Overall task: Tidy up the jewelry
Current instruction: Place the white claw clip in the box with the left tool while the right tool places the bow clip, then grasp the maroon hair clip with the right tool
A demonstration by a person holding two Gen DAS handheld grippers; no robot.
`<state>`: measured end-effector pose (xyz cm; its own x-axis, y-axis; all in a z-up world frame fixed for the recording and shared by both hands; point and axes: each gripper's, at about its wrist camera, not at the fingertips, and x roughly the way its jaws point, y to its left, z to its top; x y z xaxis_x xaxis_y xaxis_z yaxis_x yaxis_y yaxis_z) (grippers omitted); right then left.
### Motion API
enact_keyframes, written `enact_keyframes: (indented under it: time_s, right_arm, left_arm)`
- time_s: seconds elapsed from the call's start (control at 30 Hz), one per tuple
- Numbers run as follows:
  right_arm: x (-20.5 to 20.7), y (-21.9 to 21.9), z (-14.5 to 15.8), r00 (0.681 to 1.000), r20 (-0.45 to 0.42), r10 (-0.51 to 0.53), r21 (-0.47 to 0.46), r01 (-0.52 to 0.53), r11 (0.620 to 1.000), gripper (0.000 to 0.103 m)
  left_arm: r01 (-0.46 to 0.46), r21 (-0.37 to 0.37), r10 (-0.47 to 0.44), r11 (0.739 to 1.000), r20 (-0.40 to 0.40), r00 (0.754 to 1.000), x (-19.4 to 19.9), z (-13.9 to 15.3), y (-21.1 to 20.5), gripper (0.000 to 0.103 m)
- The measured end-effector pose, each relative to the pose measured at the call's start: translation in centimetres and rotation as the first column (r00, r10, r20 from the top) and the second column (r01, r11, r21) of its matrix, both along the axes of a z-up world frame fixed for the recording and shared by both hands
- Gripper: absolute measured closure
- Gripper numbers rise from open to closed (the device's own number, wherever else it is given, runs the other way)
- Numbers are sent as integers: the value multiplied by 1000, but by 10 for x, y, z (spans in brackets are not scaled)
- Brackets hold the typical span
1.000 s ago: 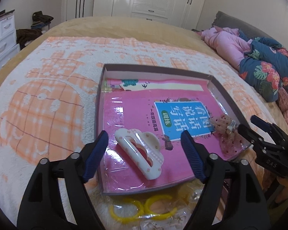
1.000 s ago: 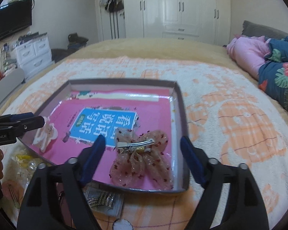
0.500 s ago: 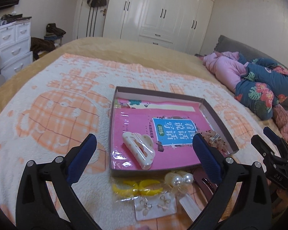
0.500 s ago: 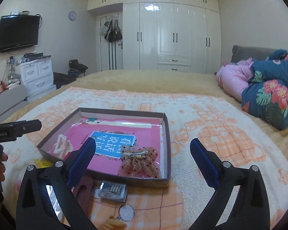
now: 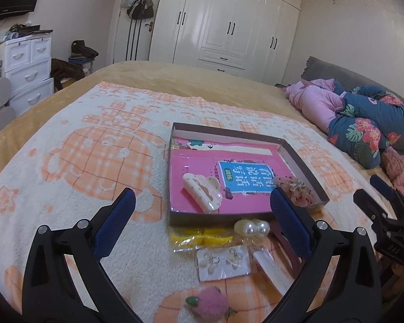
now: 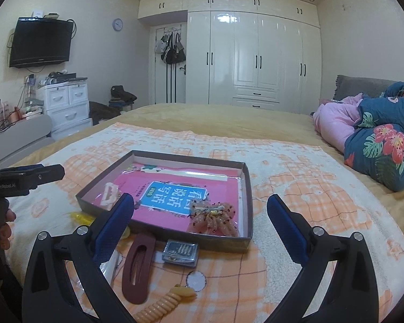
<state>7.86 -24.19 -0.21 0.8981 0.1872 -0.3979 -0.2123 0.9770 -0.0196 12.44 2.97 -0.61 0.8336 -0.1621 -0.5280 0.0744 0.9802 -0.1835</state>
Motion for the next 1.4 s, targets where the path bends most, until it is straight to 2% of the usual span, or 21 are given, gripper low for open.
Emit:
enact_keyframes:
  time_s: [0.37,0.77,1.17,1.23,1.3,1.4]
  right_arm:
    - [-17,12,-2,998,-14,55,-19,-56,998,7]
    - [-23,30,-24,985,-121,120,-25,-124,992,7]
    - [-19,42,-42,964,-211,162,-16,-169,986,7]
    - [-17,43,-44,961,-223,166,-14,-174,985,8]
    - [-14,46,-48,956,-241,169,-22,-179,984,17]
    - [-10,48,-55,949,-267,168,-21,-180,983,19]
  left_arm:
    - [4,18,-3,1000,-23,1000,-17,-10,6,11]
    - [-17,34,19,999,-82,996,-23,-27,20,11]
    - [16,53,-7,998,-162,987,-17,-45,16,11]
    - [22,56,-13,998,-166,986,-16,-46,14,11]
    - [31,57,-21,998,-171,985,-15,-47,13,11]
    - [41,58,-29,997,-183,983,-12,-50,10,11]
